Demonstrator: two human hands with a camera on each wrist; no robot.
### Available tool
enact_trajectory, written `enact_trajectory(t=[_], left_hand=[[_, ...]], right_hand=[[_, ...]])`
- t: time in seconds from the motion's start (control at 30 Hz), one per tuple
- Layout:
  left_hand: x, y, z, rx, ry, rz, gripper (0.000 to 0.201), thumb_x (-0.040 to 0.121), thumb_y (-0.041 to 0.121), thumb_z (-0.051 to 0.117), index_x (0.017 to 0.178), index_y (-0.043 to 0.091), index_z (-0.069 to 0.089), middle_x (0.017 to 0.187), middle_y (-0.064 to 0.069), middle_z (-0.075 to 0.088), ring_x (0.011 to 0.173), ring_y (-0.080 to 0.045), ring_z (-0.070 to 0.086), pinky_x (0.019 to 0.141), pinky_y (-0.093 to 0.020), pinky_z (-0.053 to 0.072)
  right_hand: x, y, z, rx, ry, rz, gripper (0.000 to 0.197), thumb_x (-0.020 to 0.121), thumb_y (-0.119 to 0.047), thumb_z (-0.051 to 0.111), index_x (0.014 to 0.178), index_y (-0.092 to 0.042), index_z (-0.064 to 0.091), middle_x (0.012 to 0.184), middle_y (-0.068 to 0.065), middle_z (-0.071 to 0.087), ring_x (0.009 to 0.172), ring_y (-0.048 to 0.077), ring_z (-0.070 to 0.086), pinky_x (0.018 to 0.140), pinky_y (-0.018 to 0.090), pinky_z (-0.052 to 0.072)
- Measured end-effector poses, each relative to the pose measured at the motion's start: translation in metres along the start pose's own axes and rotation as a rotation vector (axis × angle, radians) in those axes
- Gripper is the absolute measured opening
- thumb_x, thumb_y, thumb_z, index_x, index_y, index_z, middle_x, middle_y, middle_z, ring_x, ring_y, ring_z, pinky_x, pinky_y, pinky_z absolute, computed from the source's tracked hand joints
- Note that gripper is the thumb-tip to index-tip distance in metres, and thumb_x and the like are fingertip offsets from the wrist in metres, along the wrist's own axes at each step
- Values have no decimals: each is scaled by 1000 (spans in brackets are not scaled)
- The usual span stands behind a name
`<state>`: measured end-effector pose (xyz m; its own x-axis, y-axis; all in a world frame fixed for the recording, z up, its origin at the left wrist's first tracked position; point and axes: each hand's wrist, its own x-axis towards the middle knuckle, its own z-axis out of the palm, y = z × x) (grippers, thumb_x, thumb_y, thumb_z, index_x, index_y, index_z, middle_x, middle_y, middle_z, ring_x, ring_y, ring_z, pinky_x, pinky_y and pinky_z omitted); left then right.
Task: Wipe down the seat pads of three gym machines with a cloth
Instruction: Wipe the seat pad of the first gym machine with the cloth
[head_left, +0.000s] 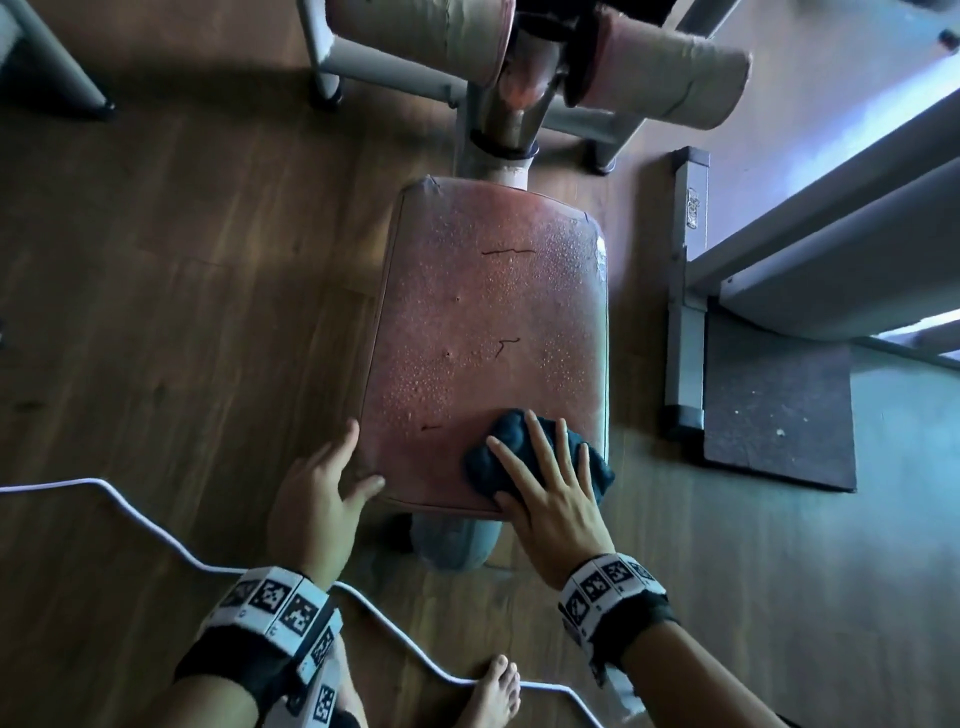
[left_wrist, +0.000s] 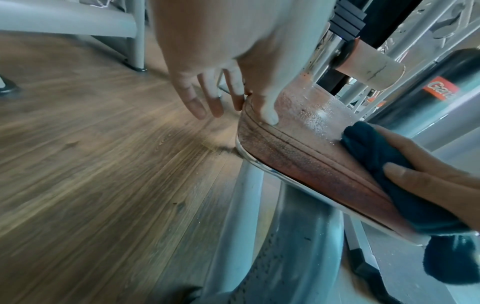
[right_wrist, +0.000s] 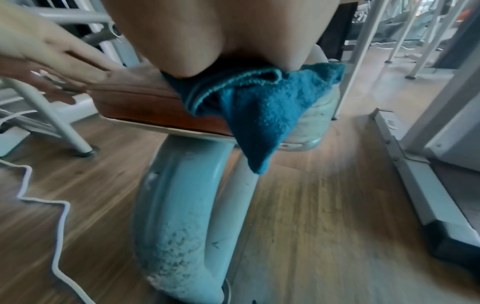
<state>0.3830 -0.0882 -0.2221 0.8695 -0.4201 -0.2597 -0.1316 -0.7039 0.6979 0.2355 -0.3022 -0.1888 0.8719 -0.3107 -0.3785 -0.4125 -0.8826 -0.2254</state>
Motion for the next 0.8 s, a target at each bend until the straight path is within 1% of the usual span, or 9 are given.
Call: enact_trajectory(t=[0.07, 0.13, 0.27, 0.4, 0.53, 0.6, 0.67, 0.73, 0.8], left_hand=[[2, -2, -5, 88, -19, 9, 71, 73, 28, 81, 138, 19, 52, 125, -3, 65, 111, -28, 60, 90, -42, 51], [2, 3, -10, 135, -25, 26, 72, 72, 29, 81, 137, 19, 53, 127, 0, 64, 109, -27, 59, 86, -38, 50], [4, 5, -12, 187, -43, 22, 73, 69, 30, 83, 136, 18, 55, 117, 1, 68, 102, -26, 58, 78, -33, 47], [6, 4, -11, 211, -45, 29, 70, 71, 32, 81, 135, 17, 56, 112, 2, 69, 100, -26, 58, 73, -33, 47], [7, 6, -13, 221, -43, 9, 70, 68, 33, 82, 132, 20, 58, 104, 4, 70, 95, -26, 56, 71, -34, 47], [9, 8, -15, 211, -63, -23, 68, 67, 34, 83, 130, 22, 60, 98, 3, 70, 92, -26, 56, 71, -36, 48], [6, 10, -15, 198, -66, -30, 66, 69, 34, 82, 130, 22, 61, 95, 2, 69, 92, -26, 56, 72, -39, 49], [6, 12, -16, 194, -61, -48, 65, 70, 34, 81, 130, 23, 60, 95, 2, 70, 92, -25, 56, 73, -39, 49], [6, 11, -15, 180, -52, -67, 66, 70, 32, 81, 131, 23, 59, 96, 1, 70, 94, -26, 56, 74, -39, 49]], right_hand=[[9, 5, -3, 58, -4, 45, 59, 98, -45, 33, 148, -51, 2, 161, -7, -12, 147, 25, -15, 119, 51, 2], [17, 11, -7, 92, -8, 64, 62, 98, -42, 36, 148, -52, 1, 160, -8, -14, 147, 22, -18, 119, 50, -2], [45, 31, -20, 63, -33, 88, 64, 96, -43, 35, 146, -54, -4, 159, -11, -17, 146, 20, -21, 119, 51, -3], [71, 41, -32, 69, -56, 157, 65, 96, -43, 37, 144, -57, -5, 158, -13, -20, 146, 19, -21, 118, 52, -2], [52, 18, -31, 110, -24, 162, 63, 98, -44, 33, 145, -55, -7, 158, -10, -24, 145, 23, -23, 117, 52, -6], [24, 3, -23, 133, -60, 142, 60, 98, -50, 28, 145, -54, -8, 157, -10, -25, 144, 23, -27, 116, 52, -9], [0, 2, -12, 130, -129, 97, 57, 96, -54, 23, 145, -55, -7, 158, -9, -22, 143, 24, -28, 116, 57, -6], [-2, 17, -12, 86, -159, 31, 55, 96, -53, 20, 145, -55, -5, 159, -9, -20, 144, 24, -26, 116, 60, -1], [13, 33, -21, 30, -178, -53, 54, 98, -50, 23, 146, -55, -3, 159, -9, -18, 145, 22, -24, 117, 57, 0]])
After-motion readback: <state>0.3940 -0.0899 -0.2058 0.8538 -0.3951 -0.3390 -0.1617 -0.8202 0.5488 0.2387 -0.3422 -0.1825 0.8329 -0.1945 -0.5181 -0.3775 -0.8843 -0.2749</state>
